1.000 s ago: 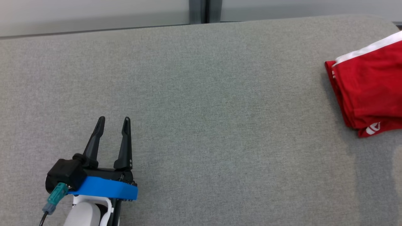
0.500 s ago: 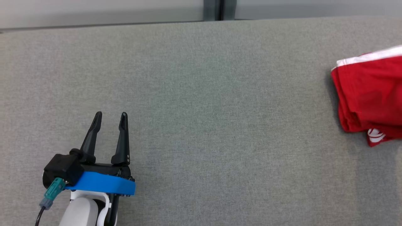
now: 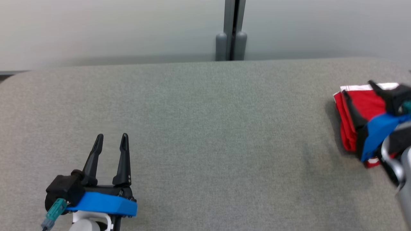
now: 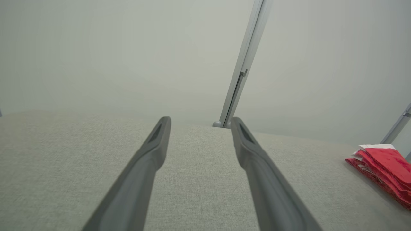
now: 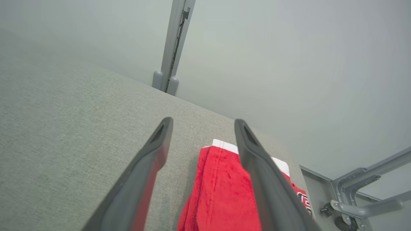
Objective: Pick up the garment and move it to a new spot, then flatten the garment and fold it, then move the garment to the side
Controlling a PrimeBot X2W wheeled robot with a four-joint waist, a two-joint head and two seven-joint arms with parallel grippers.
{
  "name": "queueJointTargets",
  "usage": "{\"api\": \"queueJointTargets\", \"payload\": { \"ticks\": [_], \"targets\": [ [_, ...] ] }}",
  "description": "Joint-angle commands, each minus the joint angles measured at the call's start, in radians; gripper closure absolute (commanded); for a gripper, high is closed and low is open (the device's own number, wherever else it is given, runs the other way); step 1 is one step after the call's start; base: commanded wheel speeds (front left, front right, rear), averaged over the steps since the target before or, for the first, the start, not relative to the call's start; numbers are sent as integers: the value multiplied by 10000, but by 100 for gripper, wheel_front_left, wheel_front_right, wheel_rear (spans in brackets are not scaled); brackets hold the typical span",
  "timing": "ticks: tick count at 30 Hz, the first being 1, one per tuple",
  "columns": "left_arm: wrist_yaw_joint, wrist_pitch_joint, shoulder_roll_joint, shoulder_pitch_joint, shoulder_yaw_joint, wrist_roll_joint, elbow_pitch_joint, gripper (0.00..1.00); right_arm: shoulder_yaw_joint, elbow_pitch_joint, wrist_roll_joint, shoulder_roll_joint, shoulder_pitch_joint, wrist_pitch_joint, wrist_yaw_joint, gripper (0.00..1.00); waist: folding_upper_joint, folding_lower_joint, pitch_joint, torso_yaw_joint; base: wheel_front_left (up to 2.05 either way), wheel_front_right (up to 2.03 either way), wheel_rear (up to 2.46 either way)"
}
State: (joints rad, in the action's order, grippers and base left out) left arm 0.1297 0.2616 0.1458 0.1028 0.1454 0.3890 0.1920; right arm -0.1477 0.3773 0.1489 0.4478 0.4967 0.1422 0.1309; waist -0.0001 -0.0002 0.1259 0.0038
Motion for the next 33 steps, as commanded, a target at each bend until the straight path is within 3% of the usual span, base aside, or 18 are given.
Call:
{"api": "queueJointTargets", "payload": {
  "ticks": [1,7,14,22,33],
  "targets": [
    [6,41,15,-107,-26,28,-53,0,231,-435,156,-411,-738,-556,-2,0,1,2,-227,20,0,0,0],
    [6,41,43,-576,-153,42,-47,0,1190,-1380,167,-1680,-2431,-1561,-2,0,1,2,-659,85,0,0,0],
    [6,41,60,-1133,-568,146,88,0,1747,-2126,15,-3084,-4062,-1660,-2,0,1,2,-1138,-11,0,0,0],
    [6,41,-63,-1568,-903,68,279,0,2112,-2467,-107,-3615,-4780,-1589,1,0,1,2,-1390,-35,0,0,0],
    [6,41,-72,-1655,-885,135,382,0,2142,-2754,-216,-3726,-4857,-1426,0,0,1,2,-1379,-54,0,0,0]
  ]
}}
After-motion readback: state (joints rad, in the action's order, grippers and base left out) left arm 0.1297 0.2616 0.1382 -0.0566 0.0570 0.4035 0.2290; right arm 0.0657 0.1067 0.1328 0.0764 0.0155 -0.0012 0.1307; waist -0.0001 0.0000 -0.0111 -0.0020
